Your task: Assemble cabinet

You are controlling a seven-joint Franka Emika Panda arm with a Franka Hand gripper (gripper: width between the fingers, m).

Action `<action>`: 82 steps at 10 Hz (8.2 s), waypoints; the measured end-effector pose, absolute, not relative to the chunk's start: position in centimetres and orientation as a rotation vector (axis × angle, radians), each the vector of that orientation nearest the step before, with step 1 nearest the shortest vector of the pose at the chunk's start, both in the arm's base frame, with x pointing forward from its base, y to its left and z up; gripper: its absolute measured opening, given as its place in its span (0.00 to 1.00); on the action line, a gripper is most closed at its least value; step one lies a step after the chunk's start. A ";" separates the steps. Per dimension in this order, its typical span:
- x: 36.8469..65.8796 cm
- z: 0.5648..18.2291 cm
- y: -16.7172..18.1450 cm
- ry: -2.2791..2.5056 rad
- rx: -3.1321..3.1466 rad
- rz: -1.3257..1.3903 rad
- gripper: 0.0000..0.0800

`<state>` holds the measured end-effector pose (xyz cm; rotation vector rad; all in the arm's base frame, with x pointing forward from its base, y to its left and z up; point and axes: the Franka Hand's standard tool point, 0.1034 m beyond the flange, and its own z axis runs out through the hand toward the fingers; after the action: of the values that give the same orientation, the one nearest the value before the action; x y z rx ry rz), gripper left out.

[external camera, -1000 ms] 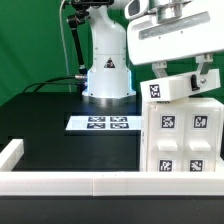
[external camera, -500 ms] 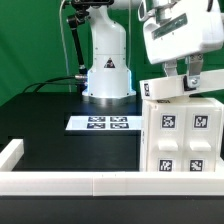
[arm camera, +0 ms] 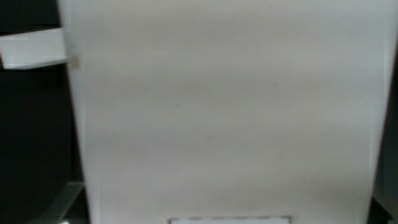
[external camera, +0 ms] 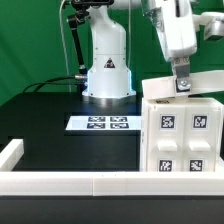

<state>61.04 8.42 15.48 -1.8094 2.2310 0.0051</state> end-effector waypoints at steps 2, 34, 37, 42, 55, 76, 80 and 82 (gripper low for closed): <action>61.0 15.5 8.4 2.277 -1.735 0.032 0.68; 62.0 18.9 9.6 -0.474 -2.935 -0.395 1.00; 61.8 18.6 9.6 -0.907 -2.880 -0.404 1.00; 61.4 17.4 9.1 -1.255 -2.795 -0.392 1.00; 61.2 15.8 8.2 -0.954 -2.889 -0.350 0.70; 60.9 15.4 8.0 1.469 -2.423 -0.227 0.70; 60.9 15.4 7.9 1.797 -2.153 -0.148 0.70; 60.9 15.4 7.9 1.958 -1.987 -0.093 0.70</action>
Offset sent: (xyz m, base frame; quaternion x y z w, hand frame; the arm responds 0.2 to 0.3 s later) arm 0.0000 0.0000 0.0000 0.0000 0.0000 0.1938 0.9810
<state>60.89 7.85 15.38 -1.9875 1.9579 -0.0927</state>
